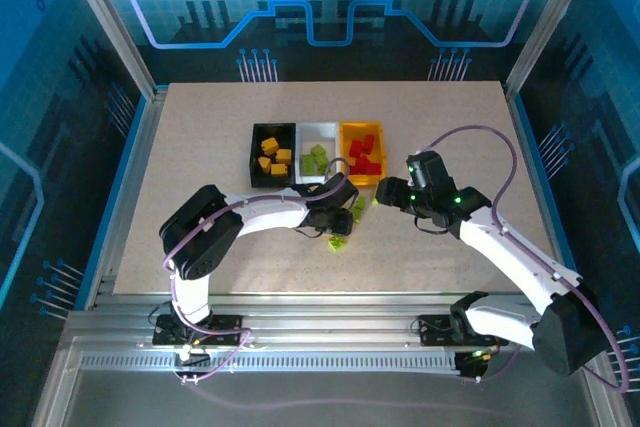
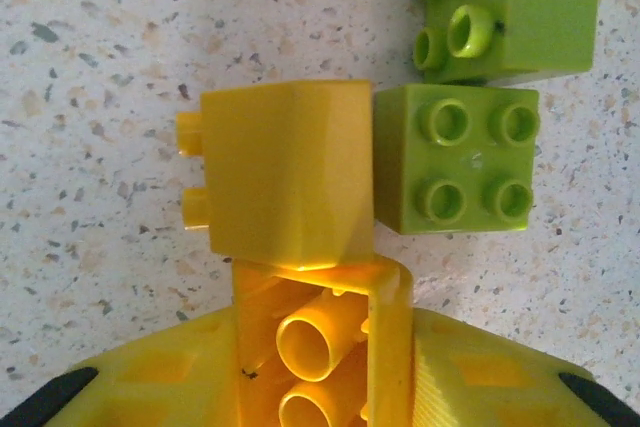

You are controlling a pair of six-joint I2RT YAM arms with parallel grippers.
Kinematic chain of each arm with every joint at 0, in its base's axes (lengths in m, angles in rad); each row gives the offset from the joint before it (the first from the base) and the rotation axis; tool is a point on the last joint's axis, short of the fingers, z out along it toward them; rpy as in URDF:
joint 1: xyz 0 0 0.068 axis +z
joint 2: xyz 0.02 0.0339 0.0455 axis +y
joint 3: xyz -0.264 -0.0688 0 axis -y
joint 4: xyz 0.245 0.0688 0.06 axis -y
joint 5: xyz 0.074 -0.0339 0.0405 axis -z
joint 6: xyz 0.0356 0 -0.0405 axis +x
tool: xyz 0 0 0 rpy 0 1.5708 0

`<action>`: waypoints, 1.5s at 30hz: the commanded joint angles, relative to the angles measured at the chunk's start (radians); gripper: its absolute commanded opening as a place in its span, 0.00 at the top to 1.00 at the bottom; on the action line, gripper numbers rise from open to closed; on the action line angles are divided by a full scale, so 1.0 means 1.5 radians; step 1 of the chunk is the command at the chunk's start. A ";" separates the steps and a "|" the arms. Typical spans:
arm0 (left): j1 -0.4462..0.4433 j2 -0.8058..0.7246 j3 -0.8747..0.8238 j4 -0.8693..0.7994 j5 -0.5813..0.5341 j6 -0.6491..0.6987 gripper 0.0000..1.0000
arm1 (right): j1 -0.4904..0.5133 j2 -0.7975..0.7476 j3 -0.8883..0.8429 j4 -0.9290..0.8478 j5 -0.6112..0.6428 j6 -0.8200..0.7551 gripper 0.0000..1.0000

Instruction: Sort the legos into containers by color

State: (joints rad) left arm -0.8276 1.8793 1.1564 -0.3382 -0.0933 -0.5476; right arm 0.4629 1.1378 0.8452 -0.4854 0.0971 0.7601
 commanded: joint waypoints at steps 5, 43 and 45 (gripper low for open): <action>0.011 -0.149 -0.051 -0.023 -0.050 -0.012 0.65 | -0.013 -0.010 -0.002 0.005 -0.001 0.011 0.29; 0.297 -0.230 0.060 0.033 -0.036 -0.044 0.01 | 0.136 0.218 0.079 0.026 -0.114 -0.071 0.26; 0.284 -0.286 0.022 0.034 -0.028 -0.045 0.01 | 0.173 0.266 0.111 0.015 -0.116 -0.100 0.27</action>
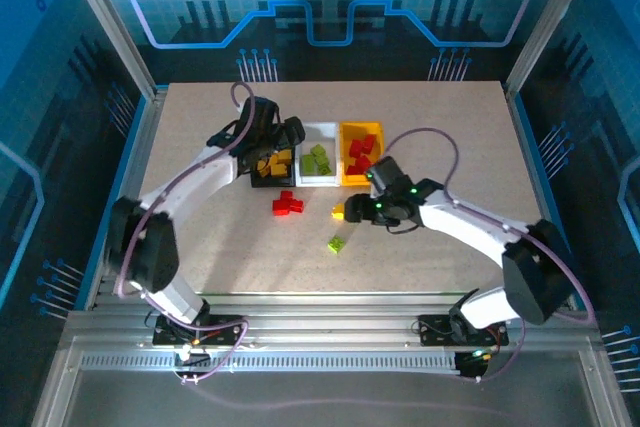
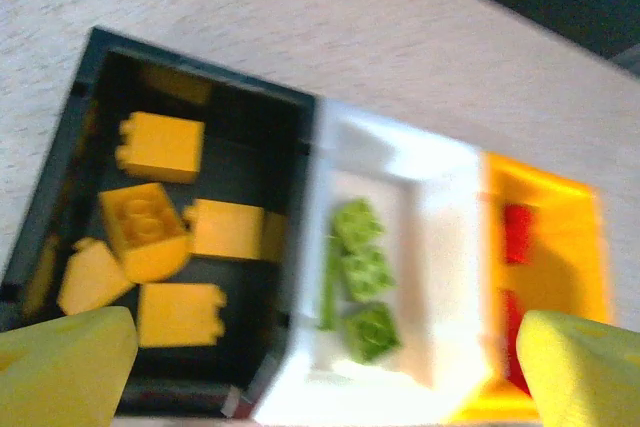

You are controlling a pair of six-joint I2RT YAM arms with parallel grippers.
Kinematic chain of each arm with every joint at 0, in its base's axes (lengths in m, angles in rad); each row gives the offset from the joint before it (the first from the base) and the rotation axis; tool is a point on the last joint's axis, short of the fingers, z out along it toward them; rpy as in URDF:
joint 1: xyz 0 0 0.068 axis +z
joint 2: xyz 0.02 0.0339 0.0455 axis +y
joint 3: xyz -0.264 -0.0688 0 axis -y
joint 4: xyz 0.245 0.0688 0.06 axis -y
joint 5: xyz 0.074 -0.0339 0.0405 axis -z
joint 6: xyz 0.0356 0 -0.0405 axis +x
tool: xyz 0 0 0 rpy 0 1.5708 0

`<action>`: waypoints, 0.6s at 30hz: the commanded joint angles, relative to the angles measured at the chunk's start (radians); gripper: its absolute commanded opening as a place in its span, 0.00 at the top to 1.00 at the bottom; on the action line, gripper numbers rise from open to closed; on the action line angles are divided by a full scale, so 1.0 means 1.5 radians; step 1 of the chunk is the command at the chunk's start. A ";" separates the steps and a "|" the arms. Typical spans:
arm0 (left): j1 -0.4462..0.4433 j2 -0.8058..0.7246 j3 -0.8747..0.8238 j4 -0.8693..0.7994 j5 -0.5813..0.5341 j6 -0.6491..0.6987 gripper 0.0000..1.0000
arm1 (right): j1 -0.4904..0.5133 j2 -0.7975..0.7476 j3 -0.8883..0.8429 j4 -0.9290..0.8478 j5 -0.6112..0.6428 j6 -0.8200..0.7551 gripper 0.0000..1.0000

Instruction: Sort the legos into containers by color

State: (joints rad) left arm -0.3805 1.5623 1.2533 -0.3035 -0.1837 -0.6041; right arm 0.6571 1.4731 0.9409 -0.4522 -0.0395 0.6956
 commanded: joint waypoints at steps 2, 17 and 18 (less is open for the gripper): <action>-0.030 -0.135 -0.084 0.002 0.030 -0.009 0.01 | 0.075 0.094 0.082 -0.030 -0.012 -0.078 0.27; -0.049 -0.411 -0.385 -0.080 -0.022 -0.097 0.01 | 0.160 0.253 0.161 -0.139 0.085 -0.114 0.38; -0.048 -0.409 -0.391 -0.083 -0.027 -0.101 0.01 | 0.163 0.254 0.161 -0.142 0.086 -0.115 0.41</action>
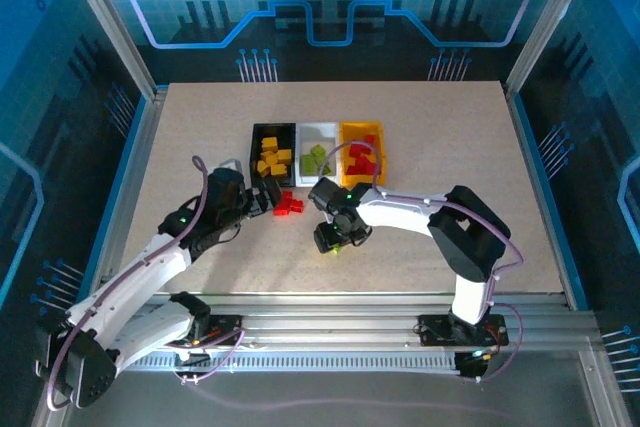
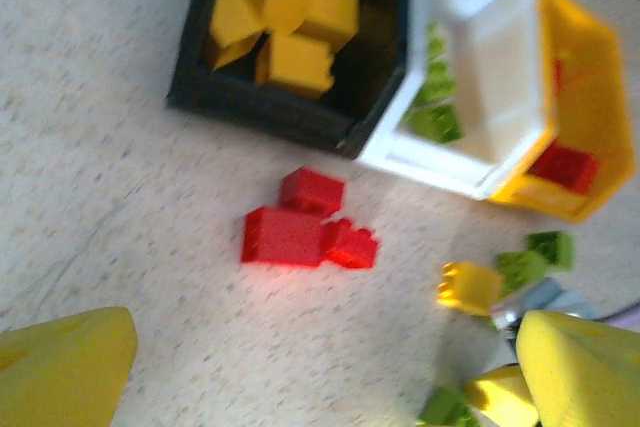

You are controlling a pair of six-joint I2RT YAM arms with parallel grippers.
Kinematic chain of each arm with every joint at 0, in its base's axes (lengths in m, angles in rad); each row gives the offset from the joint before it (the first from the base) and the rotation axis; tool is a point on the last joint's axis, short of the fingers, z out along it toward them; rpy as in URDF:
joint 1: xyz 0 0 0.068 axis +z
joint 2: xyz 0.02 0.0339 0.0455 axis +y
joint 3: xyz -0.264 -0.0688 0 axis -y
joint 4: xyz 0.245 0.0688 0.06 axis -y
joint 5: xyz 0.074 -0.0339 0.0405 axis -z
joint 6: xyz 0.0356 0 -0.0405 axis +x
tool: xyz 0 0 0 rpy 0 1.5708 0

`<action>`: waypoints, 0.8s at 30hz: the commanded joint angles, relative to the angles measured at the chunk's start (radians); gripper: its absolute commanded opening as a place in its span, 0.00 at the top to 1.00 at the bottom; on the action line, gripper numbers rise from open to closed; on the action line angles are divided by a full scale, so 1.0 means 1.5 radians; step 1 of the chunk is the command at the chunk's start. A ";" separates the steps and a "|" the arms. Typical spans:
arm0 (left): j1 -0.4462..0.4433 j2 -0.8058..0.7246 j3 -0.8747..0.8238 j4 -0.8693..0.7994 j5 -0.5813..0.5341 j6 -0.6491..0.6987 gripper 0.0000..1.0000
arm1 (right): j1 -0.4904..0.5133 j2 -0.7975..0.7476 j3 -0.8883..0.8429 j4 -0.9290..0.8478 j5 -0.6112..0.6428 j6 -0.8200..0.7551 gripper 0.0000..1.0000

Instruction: Sort the legos into containers by color

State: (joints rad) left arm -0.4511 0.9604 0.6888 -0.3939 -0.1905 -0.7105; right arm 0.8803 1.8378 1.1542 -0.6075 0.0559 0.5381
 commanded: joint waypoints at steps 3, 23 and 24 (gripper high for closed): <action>-0.002 -0.006 -0.026 -0.023 -0.032 -0.040 0.01 | 0.018 0.012 0.016 -0.043 0.026 -0.007 0.49; -0.001 0.021 -0.042 -0.008 -0.014 -0.045 0.01 | -0.126 0.010 0.274 -0.027 0.082 0.024 0.65; -0.002 0.022 -0.042 -0.008 -0.012 -0.044 0.01 | -0.131 0.031 0.296 -0.030 0.083 0.024 0.65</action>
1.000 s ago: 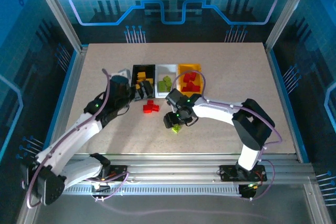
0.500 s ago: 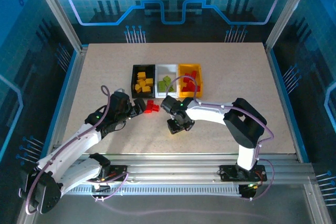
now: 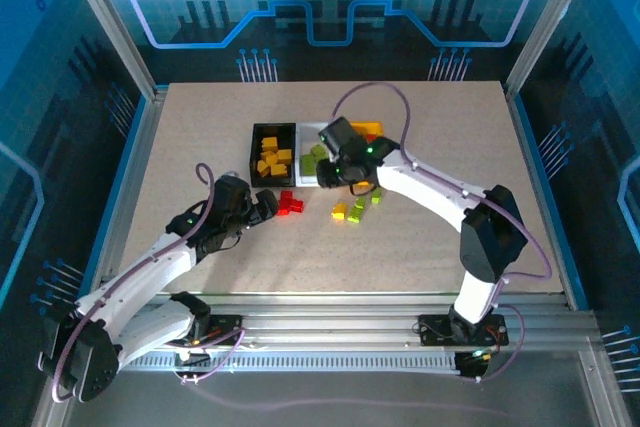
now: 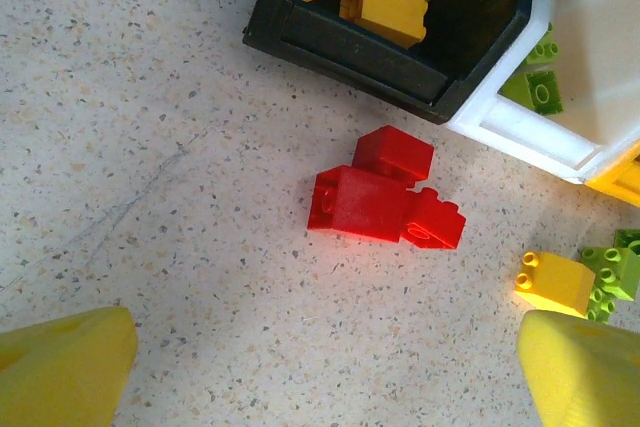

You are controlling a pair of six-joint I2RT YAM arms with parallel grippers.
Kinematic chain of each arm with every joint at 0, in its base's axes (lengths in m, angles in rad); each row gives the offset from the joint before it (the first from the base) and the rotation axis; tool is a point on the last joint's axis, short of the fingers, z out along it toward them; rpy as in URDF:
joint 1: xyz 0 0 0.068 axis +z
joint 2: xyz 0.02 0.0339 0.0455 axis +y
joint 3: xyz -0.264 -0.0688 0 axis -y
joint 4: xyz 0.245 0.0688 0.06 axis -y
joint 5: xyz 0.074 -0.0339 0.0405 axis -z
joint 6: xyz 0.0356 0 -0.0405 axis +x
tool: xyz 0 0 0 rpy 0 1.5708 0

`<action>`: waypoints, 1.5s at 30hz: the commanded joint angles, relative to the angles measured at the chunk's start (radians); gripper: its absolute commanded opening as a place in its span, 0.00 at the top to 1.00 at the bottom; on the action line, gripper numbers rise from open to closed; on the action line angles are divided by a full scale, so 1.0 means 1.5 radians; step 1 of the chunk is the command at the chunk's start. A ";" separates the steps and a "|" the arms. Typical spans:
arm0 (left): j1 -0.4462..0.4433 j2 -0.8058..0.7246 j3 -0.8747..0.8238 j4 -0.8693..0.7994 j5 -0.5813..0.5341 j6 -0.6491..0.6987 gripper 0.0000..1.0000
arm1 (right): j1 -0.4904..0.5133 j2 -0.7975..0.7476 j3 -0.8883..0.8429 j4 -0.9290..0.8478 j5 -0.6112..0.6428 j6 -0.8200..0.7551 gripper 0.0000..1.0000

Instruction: Sort the legos into containers by color

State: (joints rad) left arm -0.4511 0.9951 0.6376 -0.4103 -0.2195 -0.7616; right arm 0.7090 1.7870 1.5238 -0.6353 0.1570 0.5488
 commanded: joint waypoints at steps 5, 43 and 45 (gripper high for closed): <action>-0.002 0.002 -0.013 0.010 0.020 0.000 0.01 | -0.028 0.195 0.204 -0.055 0.045 0.014 0.64; 0.003 0.394 0.081 0.209 0.030 0.118 0.33 | -0.021 0.097 0.126 -0.015 0.041 0.065 0.35; 0.004 0.397 0.082 0.195 0.022 0.114 0.40 | -0.021 0.089 0.114 -0.012 0.043 0.068 0.35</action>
State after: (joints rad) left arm -0.4503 1.5623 0.7444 -0.0826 -0.1455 -0.5972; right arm 0.6674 1.9594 1.7226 -0.6800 0.2241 0.6281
